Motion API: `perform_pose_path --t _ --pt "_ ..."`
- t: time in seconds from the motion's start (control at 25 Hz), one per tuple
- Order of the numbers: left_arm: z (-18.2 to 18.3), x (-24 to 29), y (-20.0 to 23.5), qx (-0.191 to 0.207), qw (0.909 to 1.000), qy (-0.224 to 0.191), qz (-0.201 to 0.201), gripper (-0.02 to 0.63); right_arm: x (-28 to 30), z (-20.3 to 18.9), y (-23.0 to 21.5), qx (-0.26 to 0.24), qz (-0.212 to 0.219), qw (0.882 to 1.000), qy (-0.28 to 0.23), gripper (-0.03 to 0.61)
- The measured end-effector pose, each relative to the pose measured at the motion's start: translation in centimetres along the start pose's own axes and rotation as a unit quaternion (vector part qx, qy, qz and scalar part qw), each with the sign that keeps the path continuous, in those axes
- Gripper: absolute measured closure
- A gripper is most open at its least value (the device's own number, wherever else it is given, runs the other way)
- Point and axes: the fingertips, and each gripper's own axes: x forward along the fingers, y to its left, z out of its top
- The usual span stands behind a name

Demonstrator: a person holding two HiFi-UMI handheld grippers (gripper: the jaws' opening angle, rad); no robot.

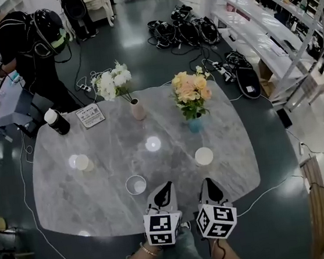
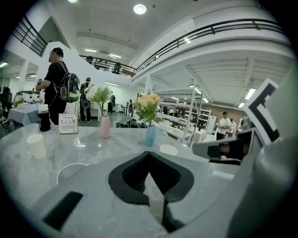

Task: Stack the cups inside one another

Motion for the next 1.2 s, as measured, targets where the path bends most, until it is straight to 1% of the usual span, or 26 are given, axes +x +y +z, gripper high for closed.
perform_pose_path --t 0.28,0.64,0.68,0.76,1.0,1.12,1.2 --pt "-2.0 2.8 0.7 -0.019 0.9995 0.019 0.013 0.614 3.1 -1.5 -1.7 -0.010 0.004 1.000 0.021 0.572" --pt "-2.7 5.1 1.2 -0.031 0.9990 0.022 0.022 0.614 6.1 -2.9 -2.7 -0.014 0.013 0.999 0.043 0.569" --pt "-2.8 5.2 1.3 -0.030 0.9991 0.022 0.022 0.614 6.3 -3.0 -2.7 -0.014 0.014 0.999 0.046 0.560" --pt "-3.0 5.3 1.4 -0.030 0.9991 0.022 0.023 0.614 6.7 -3.4 -2.6 -0.015 0.016 0.998 0.053 0.498" --pt "-3.6 5.9 1.7 -0.033 0.9988 0.025 0.025 0.614 7.9 -4.1 -3.0 -0.015 0.011 0.998 0.060 0.454" --pt "-3.7 6.3 1.7 -0.036 0.9987 0.026 0.025 0.614 8.6 -4.2 -3.2 -0.016 0.008 0.998 0.061 0.409" --pt "-3.8 6.5 1.8 -0.037 0.9986 0.027 0.026 0.614 9.0 -4.3 -3.3 -0.020 0.007 0.998 0.062 0.391"
